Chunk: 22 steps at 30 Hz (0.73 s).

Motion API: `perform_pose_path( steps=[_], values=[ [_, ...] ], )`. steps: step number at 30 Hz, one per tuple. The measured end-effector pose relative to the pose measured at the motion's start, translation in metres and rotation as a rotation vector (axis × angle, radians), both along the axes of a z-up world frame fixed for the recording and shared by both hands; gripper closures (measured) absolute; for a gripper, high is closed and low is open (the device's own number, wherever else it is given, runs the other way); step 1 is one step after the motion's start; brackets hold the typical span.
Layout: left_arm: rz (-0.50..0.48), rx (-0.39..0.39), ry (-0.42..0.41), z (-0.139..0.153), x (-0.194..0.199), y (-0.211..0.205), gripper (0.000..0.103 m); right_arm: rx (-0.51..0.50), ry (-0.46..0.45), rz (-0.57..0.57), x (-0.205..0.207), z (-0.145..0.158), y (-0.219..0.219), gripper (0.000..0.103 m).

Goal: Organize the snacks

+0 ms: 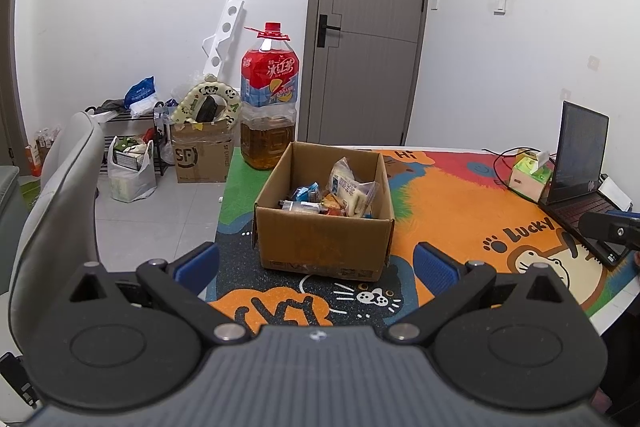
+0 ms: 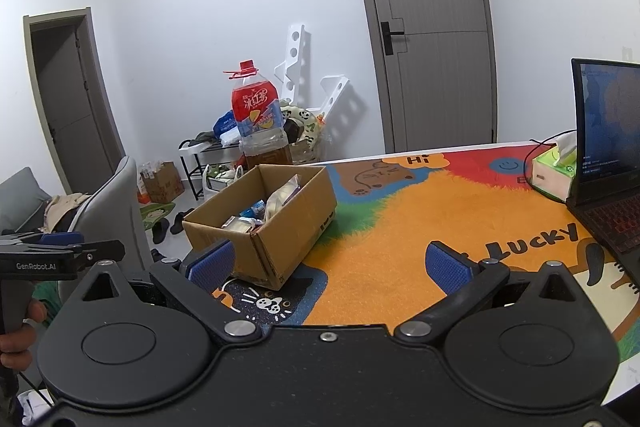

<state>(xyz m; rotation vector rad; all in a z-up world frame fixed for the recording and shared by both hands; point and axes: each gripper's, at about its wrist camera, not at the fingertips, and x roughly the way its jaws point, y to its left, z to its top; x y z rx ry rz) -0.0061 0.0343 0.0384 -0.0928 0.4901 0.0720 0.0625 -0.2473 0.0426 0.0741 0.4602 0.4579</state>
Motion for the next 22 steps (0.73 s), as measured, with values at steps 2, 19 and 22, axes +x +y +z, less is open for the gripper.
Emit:
perform_pose_path(
  steps=[2, 19, 22],
  values=[
    [0.000, -0.001, 0.002, -0.0004, 0.0003, 0.0002, 0.001, -0.001, 0.000, 0.002, 0.0000, 0.0000, -0.0001, 0.000],
    [-0.007, -0.004, 0.007, -0.0019, 0.0004, -0.0006, 0.001, 0.001, 0.007, 0.004, 0.0010, -0.0017, 0.0000, 0.000],
    [-0.007, -0.005, 0.008, -0.0020, 0.0006, -0.0004, 0.001, 0.000, 0.010, 0.005, 0.0005, -0.0036, 0.0010, 0.000]
  ],
)
